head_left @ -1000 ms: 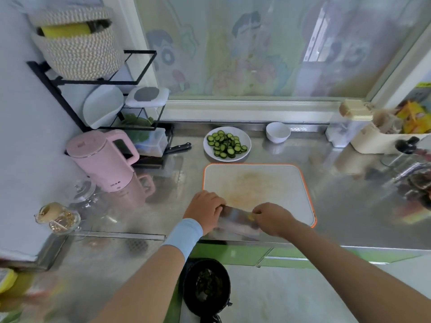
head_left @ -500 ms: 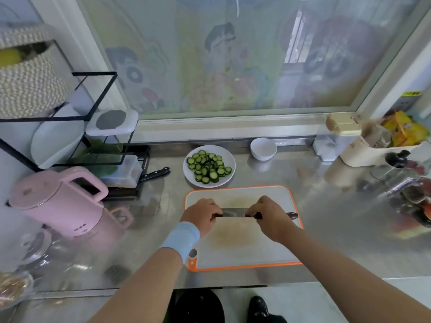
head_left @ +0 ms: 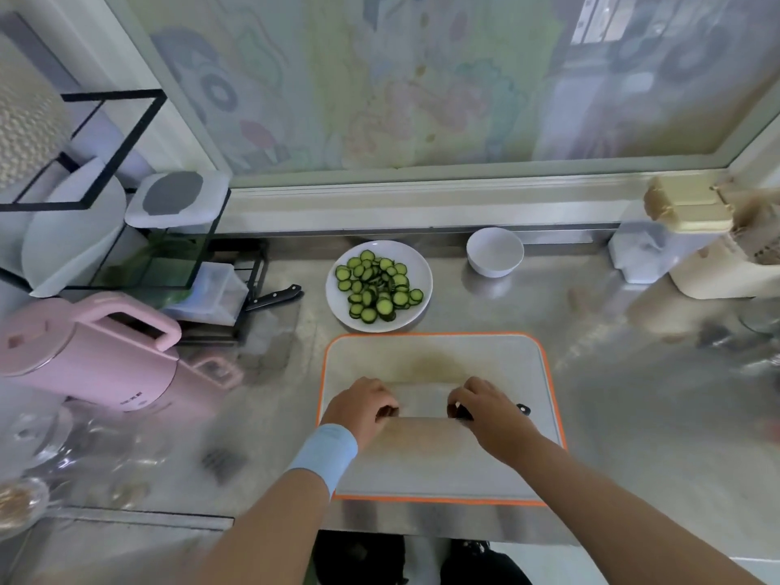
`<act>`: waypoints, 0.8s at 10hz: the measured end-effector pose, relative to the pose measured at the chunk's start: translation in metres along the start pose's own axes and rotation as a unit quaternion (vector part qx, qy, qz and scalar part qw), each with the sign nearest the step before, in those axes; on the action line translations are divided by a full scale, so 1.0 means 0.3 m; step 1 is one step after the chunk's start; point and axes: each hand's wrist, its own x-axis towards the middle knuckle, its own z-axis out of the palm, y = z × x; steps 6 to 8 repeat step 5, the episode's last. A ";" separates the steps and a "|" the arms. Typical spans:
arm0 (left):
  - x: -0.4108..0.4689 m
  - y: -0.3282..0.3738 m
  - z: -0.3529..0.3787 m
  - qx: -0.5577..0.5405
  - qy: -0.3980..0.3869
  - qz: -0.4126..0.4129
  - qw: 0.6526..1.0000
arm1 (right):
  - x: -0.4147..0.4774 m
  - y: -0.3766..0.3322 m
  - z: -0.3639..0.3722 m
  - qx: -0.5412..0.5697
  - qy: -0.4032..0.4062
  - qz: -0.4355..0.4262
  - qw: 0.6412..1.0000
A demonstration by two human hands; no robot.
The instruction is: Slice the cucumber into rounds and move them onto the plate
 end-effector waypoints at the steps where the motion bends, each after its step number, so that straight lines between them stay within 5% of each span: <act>1: -0.012 -0.014 0.035 -0.004 0.006 -0.017 1.000 | -0.017 0.005 0.014 -0.001 -0.007 0.008 1.000; 4: -0.031 0.017 0.052 -0.059 0.003 -0.058 0.997 | -0.040 -0.017 0.009 -0.098 -0.020 0.020 0.995; 8: -0.063 0.039 0.010 -0.081 0.032 -0.073 0.993 | -0.056 -0.050 -0.048 -0.077 -0.010 0.067 0.995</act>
